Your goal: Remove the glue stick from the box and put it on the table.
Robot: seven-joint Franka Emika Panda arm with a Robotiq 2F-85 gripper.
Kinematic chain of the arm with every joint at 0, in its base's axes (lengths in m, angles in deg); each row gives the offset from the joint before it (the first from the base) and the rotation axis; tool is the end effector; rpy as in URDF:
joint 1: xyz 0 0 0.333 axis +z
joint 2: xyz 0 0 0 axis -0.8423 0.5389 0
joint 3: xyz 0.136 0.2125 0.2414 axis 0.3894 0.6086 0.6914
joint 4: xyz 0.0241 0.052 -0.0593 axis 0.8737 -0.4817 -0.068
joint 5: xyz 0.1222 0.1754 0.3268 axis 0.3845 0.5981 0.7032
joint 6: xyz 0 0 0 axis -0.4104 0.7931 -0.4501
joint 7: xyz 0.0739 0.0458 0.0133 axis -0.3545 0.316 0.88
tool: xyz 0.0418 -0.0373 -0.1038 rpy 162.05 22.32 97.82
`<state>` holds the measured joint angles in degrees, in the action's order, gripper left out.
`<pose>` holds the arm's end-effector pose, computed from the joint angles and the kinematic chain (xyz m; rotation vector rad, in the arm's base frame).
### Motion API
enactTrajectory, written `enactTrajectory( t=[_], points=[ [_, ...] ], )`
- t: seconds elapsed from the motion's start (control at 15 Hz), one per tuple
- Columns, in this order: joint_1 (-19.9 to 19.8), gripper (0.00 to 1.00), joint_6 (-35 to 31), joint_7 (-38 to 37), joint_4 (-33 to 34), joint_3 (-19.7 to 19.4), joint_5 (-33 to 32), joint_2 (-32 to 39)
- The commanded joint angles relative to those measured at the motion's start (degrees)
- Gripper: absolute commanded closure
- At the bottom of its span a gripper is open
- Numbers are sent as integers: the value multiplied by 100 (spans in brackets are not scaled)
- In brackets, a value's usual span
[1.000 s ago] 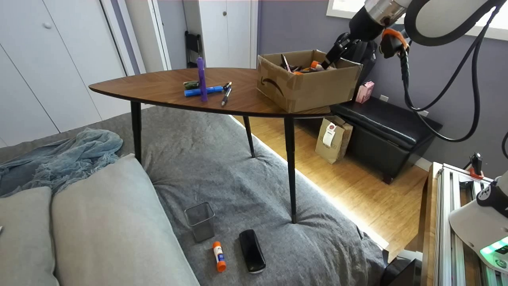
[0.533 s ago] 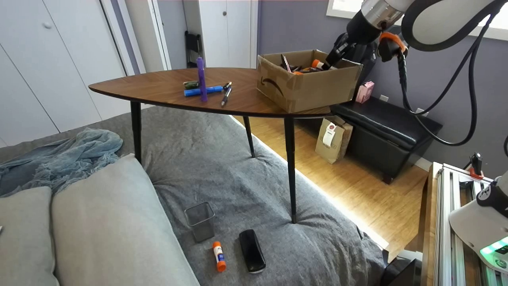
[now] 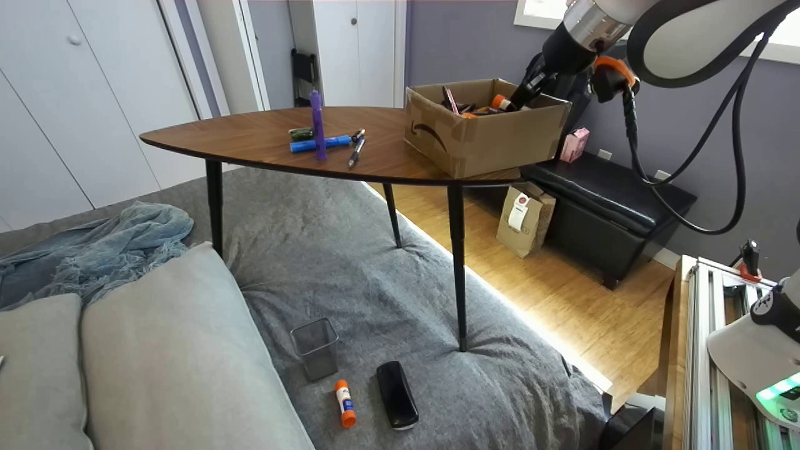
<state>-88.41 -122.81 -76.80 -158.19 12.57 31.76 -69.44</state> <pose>0.4052 -0.0766 0.4269 2.7493 -0.1224 0.8317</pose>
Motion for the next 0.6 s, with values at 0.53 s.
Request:
enactTrajectory(
  t=[0.53],
  points=[
    [-67, 89, 561, -230, 391, 205, 201, -58]
  ],
)
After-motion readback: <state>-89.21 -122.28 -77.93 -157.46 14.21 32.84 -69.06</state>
